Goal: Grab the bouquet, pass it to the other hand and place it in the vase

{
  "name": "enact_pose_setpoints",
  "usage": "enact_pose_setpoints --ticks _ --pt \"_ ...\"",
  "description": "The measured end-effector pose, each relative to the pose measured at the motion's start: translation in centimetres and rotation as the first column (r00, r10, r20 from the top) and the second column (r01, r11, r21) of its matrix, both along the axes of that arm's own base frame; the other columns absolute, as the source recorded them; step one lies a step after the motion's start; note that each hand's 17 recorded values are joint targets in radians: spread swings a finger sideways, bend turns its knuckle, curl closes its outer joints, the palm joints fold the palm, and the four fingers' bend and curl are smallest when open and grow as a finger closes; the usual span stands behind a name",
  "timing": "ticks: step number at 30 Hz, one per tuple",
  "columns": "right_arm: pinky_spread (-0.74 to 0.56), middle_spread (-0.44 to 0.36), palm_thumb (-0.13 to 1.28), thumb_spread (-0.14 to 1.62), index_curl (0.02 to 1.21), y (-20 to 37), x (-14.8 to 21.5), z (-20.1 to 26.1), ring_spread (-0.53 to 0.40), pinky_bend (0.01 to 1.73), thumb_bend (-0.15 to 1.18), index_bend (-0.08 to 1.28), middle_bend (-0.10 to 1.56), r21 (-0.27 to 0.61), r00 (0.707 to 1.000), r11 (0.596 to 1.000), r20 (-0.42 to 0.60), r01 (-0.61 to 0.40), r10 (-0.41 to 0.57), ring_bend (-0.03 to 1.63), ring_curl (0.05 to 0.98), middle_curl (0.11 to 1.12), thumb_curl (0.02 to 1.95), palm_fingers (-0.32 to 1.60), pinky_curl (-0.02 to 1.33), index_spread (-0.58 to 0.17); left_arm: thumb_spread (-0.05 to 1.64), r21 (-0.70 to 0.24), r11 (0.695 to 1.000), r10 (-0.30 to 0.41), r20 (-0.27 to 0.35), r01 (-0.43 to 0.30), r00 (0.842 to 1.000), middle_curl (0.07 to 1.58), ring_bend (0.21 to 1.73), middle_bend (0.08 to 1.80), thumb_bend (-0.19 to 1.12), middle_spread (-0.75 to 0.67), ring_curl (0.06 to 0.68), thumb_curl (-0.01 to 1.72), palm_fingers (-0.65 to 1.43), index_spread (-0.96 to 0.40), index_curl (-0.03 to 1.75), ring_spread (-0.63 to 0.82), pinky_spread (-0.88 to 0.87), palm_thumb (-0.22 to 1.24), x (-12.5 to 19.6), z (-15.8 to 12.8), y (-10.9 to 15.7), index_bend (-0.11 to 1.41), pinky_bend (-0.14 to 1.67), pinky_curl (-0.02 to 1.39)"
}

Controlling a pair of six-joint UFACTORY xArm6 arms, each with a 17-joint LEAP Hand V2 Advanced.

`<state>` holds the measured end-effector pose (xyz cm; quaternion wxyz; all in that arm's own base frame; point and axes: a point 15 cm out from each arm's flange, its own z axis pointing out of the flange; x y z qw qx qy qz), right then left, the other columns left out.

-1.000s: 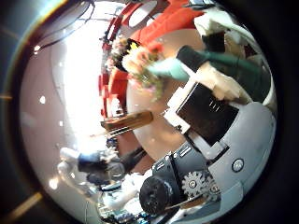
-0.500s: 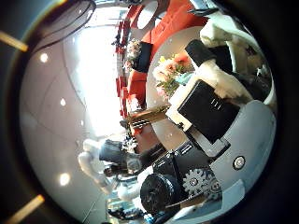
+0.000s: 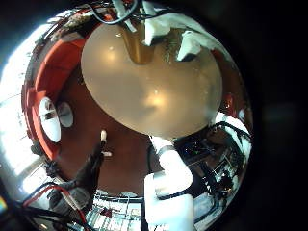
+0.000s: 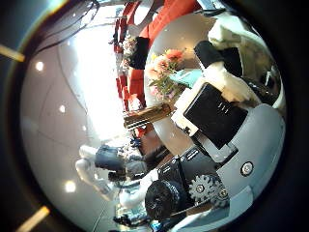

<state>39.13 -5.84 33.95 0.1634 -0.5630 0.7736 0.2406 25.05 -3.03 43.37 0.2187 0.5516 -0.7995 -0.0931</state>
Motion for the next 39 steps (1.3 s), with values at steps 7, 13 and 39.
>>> enact_pose_setpoints --ticks 7,13,39 --pt "-0.16 -0.123 1.14 0.95 1.07 -1.0 -0.6 -3.2 -0.186 1.36 -0.01 1.06 1.39 -0.073 0.999 0.997 -0.041 -0.011 0.008 1.44 0.731 0.84 1.00 1.10 0.73 -0.276 1.23 0.001 1.000 -0.002 -0.002 0.002 1.000 0.33 0.71 0.19 -0.02 0.40 0.197 0.27 0.07 0.03 0.31 0.46 0.50 0.18 0.0 0.0 0.1 0.16 0.38 0.34" --pt "-0.16 -0.123 1.13 0.96 1.07 -0.1 -1.8 -5.8 -0.186 1.34 -0.01 1.06 1.39 -0.080 0.995 0.996 -0.097 -0.044 0.036 1.43 0.732 0.83 1.02 1.10 0.76 -0.276 1.23 -0.003 1.000 -0.008 -0.012 0.008 1.000 0.33 0.71 0.19 -0.02 0.40 0.198 0.27 0.07 0.03 0.31 0.46 0.50 0.18 0.1 -0.3 -0.1 0.16 0.38 0.34" --pt "-0.25 -0.120 0.64 1.02 0.79 2.7 -0.1 -13.5 -0.182 1.04 -0.04 0.31 0.90 -0.274 0.979 0.954 -0.187 -0.126 0.075 1.25 0.598 0.68 0.62 0.11 0.62 -0.291 1.23 0.003 1.000 -0.018 -0.032 0.018 0.999 0.33 0.71 0.19 -0.02 0.40 0.201 0.27 0.07 0.03 0.31 0.46 0.49 0.18 -0.7 -0.7 0.2 0.16 0.38 0.34"
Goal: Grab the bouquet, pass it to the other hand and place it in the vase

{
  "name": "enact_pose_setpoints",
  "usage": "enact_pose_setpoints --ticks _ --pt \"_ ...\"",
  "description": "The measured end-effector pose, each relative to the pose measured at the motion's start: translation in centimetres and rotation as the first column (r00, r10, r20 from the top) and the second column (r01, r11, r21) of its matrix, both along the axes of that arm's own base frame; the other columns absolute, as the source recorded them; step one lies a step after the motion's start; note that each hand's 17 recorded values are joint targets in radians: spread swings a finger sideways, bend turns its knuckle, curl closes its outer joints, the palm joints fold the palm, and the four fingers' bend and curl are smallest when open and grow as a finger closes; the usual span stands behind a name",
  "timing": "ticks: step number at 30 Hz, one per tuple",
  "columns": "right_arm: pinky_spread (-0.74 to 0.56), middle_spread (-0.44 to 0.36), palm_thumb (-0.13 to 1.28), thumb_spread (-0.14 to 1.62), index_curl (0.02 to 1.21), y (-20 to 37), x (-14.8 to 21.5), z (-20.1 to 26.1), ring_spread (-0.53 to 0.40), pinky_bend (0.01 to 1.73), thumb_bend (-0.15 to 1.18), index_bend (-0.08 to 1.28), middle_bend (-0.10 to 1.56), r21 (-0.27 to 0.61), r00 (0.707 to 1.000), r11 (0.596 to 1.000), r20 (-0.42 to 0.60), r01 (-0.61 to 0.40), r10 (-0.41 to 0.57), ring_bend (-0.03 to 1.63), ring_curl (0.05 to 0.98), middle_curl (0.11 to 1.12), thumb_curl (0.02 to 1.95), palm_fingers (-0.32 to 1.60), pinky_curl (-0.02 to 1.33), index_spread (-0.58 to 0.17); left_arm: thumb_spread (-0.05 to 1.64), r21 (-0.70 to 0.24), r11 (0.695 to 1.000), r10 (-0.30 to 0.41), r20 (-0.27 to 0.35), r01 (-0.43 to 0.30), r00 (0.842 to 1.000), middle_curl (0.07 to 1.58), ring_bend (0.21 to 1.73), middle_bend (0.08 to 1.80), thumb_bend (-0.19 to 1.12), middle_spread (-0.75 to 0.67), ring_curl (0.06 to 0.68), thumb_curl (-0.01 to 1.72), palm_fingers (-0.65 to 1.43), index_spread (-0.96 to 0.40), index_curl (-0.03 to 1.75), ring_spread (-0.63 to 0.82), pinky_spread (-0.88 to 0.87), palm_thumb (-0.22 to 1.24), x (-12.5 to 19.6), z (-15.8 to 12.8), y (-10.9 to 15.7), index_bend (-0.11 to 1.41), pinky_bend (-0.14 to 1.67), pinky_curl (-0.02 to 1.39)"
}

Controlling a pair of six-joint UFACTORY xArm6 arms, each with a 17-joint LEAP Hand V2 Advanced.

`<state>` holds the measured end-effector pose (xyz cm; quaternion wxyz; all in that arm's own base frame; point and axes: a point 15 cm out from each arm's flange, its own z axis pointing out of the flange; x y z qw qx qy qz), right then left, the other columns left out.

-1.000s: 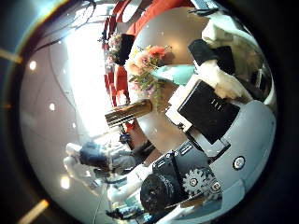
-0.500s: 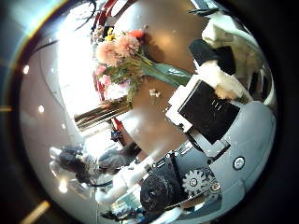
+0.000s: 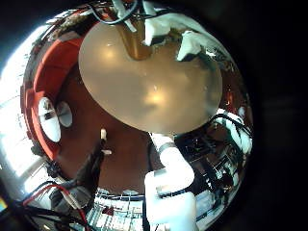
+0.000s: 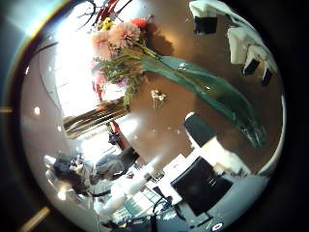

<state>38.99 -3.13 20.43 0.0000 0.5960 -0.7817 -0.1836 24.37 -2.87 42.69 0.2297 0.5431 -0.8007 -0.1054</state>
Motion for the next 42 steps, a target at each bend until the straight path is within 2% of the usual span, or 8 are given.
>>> enact_pose_setpoints --ticks 5,9,18,22,30,37,42 --pt "-0.16 -0.085 0.61 1.01 0.72 -0.2 -0.5 -0.3 -0.146 0.94 -0.03 0.28 0.82 -0.071 0.999 0.997 -0.031 -0.019 0.017 1.21 0.571 0.65 0.56 0.08 0.57 -0.237 1.23 0.001 1.000 0.000 -0.005 0.000 1.000 0.33 0.71 0.19 -0.02 0.40 0.201 0.27 0.07 0.03 0.31 0.46 0.49 0.18 0.0 -0.1 -0.1 0.16 0.38 0.34" --pt "-0.07 -0.054 0.62 1.01 0.68 1.5 -0.6 -0.9 -0.125 0.86 -0.03 0.28 0.77 -0.081 0.998 0.996 -0.058 -0.037 0.032 1.14 0.548 0.63 0.53 0.07 0.52 -0.197 1.23 -0.004 1.000 -0.004 0.001 0.004 1.000 0.33 0.71 0.19 -0.02 0.40 0.201 0.27 0.07 0.03 0.31 0.46 0.49 0.18 0.1 -0.1 0.4 0.16 0.37 0.34" --pt "-0.01 -0.033 0.67 1.00 0.61 2.5 -1.0 -2.7 -0.110 0.81 -0.02 0.25 0.70 -0.096 0.993 0.994 -0.116 -0.048 0.037 1.08 0.519 0.60 0.51 0.13 0.47 -0.163 1.23 -0.001 1.000 -0.004 -0.007 0.004 1.000 0.33 0.71 0.19 -0.02 0.40 0.201 0.27 0.07 0.03 0.31 0.46 0.50 0.18 0.2 -0.3 0.4 0.16 0.37 0.34" --pt "-0.02 -0.030 0.70 0.99 0.58 2.2 -1.2 -3.2 -0.115 0.79 -0.02 0.24 0.67 -0.137 0.990 0.990 -0.138 -0.046 0.027 1.07 0.517 0.59 0.50 0.15 0.45 -0.158 1.23 -0.012 1.000 0.003 -0.009 -0.003 1.000 0.33 0.71 0.19 -0.02 0.40 0.202 0.27 0.07 0.03 0.31 0.46 0.50 0.18 0.1 -0.4 1.1 0.16 0.37 0.34" --pt "-0.07 -0.051 0.72 0.98 0.55 2.5 -1.3 -3.9 -0.139 0.79 -0.02 0.21 0.67 -0.147 0.987 0.988 -0.157 -0.049 0.026 1.07 0.513 0.60 0.50 0.25 0.41 -0.155 1.23 -0.009 1.000 0.002 -0.012 -0.002 1.000 0.32 0.71 0.19 -0.02 0.40 0.202 0.27 0.07 0.03 0.31 0.46 0.50 0.18 0.2 -0.6 1.1 0.16 0.37 0.34" --pt "-0.16 -0.101 0.75 0.98 0.55 2.7 -1.3 -4.0 -0.186 0.83 -0.02 0.20 0.68 -0.151 0.986 0.987 -0.163 -0.052 0.027 1.12 0.531 0.63 0.51 0.38 0.40 -0.200 1.23 -0.009 1.000 0.002 -0.012 -0.002 1.000 0.32 0.71 0.19 -0.02 0.40 0.203 0.27 0.07 0.03 0.31 0.46 0.50 0.18 0.2 -0.6 1.1 0.16 0.37 0.35" --pt "-0.26 -0.138 0.76 0.97 0.56 2.7 -1.9 -4.9 -0.214 0.90 -0.02 0.19 0.68 -0.157 0.979 0.986 -0.203 -0.063 0.030 1.14 0.550 0.65 0.51 0.43 0.41 -0.233 1.23 -0.011 1.000 0.001 -0.009 -0.001 1.000 0.32 0.70 0.19 -0.02 0.40 0.203 0.27 0.07 0.03 0.31 0.46 0.50 0.18 0.2 -0.5 1.1 0.16 0.37 0.35"
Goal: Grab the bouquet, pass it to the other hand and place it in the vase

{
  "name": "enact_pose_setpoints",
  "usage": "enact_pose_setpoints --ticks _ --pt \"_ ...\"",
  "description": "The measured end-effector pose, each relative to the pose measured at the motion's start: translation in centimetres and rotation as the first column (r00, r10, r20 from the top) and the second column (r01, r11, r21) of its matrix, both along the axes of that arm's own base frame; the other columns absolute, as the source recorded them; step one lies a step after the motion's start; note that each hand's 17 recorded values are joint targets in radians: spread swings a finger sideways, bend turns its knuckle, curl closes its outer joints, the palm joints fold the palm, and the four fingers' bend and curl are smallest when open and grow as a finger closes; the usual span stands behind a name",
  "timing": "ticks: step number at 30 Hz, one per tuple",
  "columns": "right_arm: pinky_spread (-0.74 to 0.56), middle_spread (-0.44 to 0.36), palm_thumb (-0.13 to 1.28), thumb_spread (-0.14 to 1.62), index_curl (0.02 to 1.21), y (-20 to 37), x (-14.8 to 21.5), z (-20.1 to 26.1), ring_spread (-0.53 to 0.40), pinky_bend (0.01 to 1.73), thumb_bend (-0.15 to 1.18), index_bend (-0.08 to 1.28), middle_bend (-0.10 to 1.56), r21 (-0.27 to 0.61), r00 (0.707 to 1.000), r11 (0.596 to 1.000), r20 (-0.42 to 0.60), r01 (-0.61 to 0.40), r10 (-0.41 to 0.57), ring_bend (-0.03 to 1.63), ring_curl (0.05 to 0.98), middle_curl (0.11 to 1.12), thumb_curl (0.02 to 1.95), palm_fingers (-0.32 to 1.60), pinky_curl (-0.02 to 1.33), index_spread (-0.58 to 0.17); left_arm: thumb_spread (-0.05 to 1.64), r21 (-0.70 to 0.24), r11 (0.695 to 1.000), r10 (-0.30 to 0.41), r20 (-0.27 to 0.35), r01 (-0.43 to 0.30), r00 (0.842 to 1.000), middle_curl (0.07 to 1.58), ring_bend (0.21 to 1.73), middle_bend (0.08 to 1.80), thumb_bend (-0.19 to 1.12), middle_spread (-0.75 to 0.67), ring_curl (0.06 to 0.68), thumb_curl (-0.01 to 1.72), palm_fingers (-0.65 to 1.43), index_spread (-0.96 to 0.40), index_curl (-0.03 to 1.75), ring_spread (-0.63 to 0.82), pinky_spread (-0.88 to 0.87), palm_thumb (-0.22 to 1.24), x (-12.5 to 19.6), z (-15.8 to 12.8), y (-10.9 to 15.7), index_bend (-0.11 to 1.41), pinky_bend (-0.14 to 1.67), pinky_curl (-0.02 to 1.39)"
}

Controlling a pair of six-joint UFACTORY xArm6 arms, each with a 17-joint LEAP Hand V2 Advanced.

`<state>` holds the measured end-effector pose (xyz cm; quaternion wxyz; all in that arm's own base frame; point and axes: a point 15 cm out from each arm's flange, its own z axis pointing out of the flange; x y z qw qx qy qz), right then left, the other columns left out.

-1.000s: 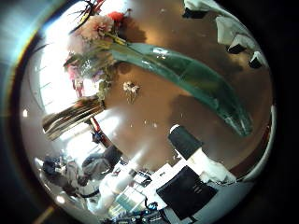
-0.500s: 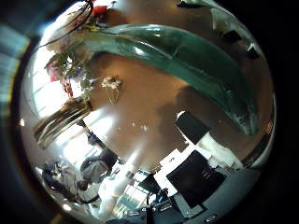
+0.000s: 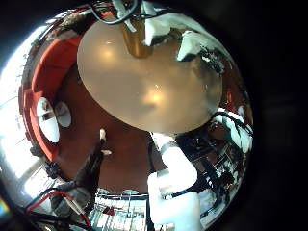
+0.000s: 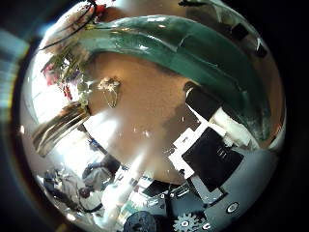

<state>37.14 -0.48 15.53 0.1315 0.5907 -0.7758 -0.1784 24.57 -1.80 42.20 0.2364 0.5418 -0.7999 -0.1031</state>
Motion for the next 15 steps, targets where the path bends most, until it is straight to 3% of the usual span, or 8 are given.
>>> enact_pose_setpoints --ticks 4,9,15 --pt "-0.31 -0.162 0.77 0.97 0.57 -0.11 -0.16 -0.49 -0.230 0.92 -0.02 0.20 0.70 -0.016 1.000 1.000 -0.016 -0.005 0.004 1.15 0.556 0.68 0.51 0.46 0.41 -0.262 1.23 -0.002 1.000 0.000 0.005 0.000 1.000 0.32 0.70 0.19 -0.02 0.40 0.203 0.27 0.07 0.03 0.31 0.46 0.50 0.18 -0.07 0.11 0.04 0.16 0.37 0.35" --pt "-0.43 -0.228 0.78 0.96 0.59 0.15 -0.28 -1.14 -0.266 1.01 -0.02 0.22 0.77 -0.019 0.999 1.000 -0.032 -0.008 0.007 1.22 0.571 0.73 0.51 0.69 0.42 -0.339 1.23 0.002 1.000 0.002 0.005 -0.002 1.000 0.32 0.70 0.19 -0.02 0.40 0.203 0.27 0.07 0.03 0.31 0.46 0.50 0.18 -0.04 0.17 0.12 0.16 0.37 0.35" --pt "-0.45 -0.287 0.84 0.94 0.73 0.20 0.26 -0.83 -0.284 1.14 -0.01 0.43 0.85 -0.032 1.000 0.999 -0.016 -0.020 0.019 1.22 0.595 0.82 0.52 1.03 0.48 -0.465 1.23 0.000 1.000 0.002 0.008 -0.002 1.000 0.32 0.70 0.19 -0.02 0.40 0.203 0.27 0.07 0.03 0.31 0.46 0.50 0.18 -0.11 0.29 0.08 0.16 0.37 0.35"
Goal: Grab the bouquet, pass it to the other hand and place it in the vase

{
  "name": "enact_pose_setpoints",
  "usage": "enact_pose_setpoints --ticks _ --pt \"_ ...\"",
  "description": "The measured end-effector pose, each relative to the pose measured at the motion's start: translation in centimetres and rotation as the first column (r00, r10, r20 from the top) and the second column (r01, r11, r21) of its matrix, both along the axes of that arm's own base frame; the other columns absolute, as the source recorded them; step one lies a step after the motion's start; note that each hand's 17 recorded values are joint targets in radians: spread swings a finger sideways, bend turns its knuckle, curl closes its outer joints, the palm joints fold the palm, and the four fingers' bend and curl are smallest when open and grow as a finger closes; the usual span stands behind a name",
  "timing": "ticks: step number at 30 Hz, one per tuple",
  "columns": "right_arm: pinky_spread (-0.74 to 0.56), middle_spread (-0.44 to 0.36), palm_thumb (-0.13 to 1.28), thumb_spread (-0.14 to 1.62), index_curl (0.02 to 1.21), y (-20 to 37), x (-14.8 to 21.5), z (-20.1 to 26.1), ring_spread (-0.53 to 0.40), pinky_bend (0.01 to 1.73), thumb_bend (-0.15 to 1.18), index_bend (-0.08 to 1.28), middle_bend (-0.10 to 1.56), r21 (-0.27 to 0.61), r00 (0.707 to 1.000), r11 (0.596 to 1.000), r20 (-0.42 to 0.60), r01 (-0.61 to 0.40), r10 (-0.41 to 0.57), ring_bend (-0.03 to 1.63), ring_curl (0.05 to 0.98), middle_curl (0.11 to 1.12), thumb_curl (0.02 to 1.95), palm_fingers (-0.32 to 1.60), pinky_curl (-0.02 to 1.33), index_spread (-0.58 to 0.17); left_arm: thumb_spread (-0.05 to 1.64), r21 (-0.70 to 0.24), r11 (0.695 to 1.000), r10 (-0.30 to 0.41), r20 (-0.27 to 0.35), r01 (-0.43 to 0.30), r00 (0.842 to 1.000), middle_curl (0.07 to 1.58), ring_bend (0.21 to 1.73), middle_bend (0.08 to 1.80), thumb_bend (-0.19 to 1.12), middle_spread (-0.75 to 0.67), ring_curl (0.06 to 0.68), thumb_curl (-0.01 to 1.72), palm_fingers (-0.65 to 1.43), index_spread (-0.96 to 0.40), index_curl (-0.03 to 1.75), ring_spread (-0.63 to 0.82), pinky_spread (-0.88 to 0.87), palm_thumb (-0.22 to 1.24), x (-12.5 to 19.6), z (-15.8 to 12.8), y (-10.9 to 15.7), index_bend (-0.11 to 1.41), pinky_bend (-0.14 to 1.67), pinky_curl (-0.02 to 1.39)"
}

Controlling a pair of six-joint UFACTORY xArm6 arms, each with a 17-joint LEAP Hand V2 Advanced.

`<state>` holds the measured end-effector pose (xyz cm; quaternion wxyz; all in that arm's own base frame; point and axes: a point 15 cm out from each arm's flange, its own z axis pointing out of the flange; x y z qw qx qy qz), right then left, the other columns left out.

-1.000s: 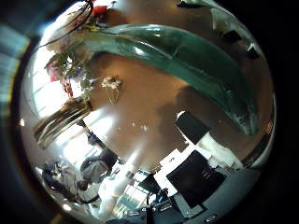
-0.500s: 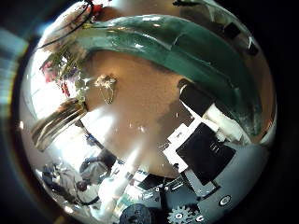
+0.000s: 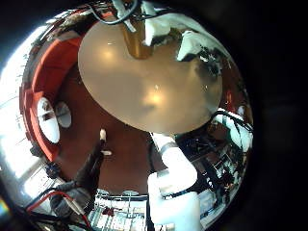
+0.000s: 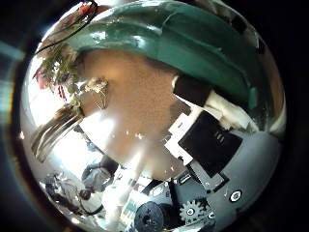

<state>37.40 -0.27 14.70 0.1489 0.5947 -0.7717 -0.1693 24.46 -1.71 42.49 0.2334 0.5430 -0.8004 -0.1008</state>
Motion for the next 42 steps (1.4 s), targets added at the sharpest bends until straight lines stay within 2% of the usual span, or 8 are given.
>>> enact_pose_setpoints --ticks 5,10,14,24,29,35,38,42 --pt "-0.37 -0.305 0.91 0.91 0.92 0.2 0.5 0.6 -0.277 1.29 -0.01 0.67 0.95 -0.016 1.000 1.000 0.025 -0.014 0.014 1.26 0.650 0.92 0.55 1.13 0.58 -0.504 1.23 0.000 1.000 -0.001 -0.002 0.001 1.000 0.33 0.70 0.19 -0.02 0.40 0.203 0.27 0.07 0.03 0.31 0.46 0.50 0.18 0.0 -0.1 0.0 0.16 0.37 0.35" --pt "-0.29 -0.284 1.01 0.89 1.03 -0.1 2.4 1.9 -0.265 1.34 0.01 0.87 1.11 -0.029 0.992 1.000 0.125 -0.009 0.013 1.30 0.697 0.98 0.59 1.17 0.64 -0.483 1.23 0.001 1.000 0.002 0.001 -0.002 1.000 0.33 0.70 0.19 -0.02 0.40 0.203 0.27 0.07 0.03 0.31 0.46 0.50 0.18 0.1 0.1 0.1 0.16 0.37 0.35" --pt "-0.25 -0.254 1.12 0.89 1.08 -0.2 4.5 4.7 -0.246 1.36 0.05 0.95 1.18 -0.036 0.966 0.999 0.257 -0.009 0.018 1.34 0.728 1.00 0.64 1.15 0.67 -0.448 1.23 0.001 1.000 0.000 0.003 0.000 1.000 0.33 0.71 0.19 -0.02 0.40 0.204 0.27 0.07 0.03 0.31 0.46 0.50 0.18 0.2 0.1 0.1 0.16 0.37 0.35" --pt "-0.19 -0.193 1.18 0.90 1.10 -3.0 3.6 11.9 -0.219 1.34 0.05 1.02 1.28 -0.013 0.924 1.000 0.381 0.000 0.005 1.40 0.764 0.97 0.75 1.13 0.75 -0.373 1.23 -0.001 1.000 0.001 0.012 -0.001 1.000 0.33 0.71 0.19 -0.02 0.40 0.205 0.27 0.08 0.03 0.31 0.46 0.50 0.18 0.4 0.5 0.0 0.17 0.37 0.35" --pt "-0.19 -0.175 1.19 0.91 1.10 -2.2 2.4 15.0 -0.213 1.33 0.05 1.03 1.30 0.138 0.907 0.990 0.415 0.017 -0.074 1.41 0.768 0.94 0.79 1.13 0.78 -0.348 1.23 -0.008 1.000 0.000 0.012 0.000 1.000 0.33 0.70 0.19 -0.02 0.40 0.204 0.27 0.08 0.03 0.31 0.46 0.49 0.18 0.7 0.3 -0.1 0.16 0.37 0.35" --pt "-0.18 -0.159 1.20 0.91 1.09 -2.2 1.5 21.0 -0.208 1.31 0.04 1.05 1.32 0.372 0.844 0.927 0.485 0.037 -0.228 1.42 0.768 0.92 0.84 1.13 0.81 -0.324 1.23 -0.037 0.999 -0.001 0.026 0.002 1.000 0.33 0.71 0.19 -0.02 0.38 0.203 0.27 0.10 0.03 0.31 0.45 0.49 0.18 0.9 0.8 -0.8 0.16 0.36 0.34" --pt "-0.18 -0.153 1.19 0.91 1.09 -2.1 1.4 23.8 -0.206 1.29 0.03 1.06 1.33 0.499 0.806 0.866 0.505 0.021 -0.310 1.42 0.768 0.91 0.87 1.13 0.83 -0.314 1.23 -0.056 0.998 0.004 0.031 -0.002 1.000 0.33 0.71 0.20 -0.02 0.37 0.201 0.27 0.12 0.03 0.32 0.44 0.49 0.18 1.1 0.9 -1.4 0.17 0.36 0.34" --pt "-0.17 -0.147 1.20 0.91 1.08 -1.6 1.1 27.5 -0.204 1.28 0.02 1.06 1.34 0.654 0.758 0.755 0.515 -0.046 -0.400 1.43 0.766 0.89 0.90 1.12 0.86 -0.303 1.23 -0.110 0.994 0.036 0.043 -0.031 0.998 0.34 0.71 0.20 -0.02 0.35 0.197 0.27 0.15 0.03 0.32 0.43 0.48 0.18 1.7 1.3 -2.4 0.17 0.35 0.34"
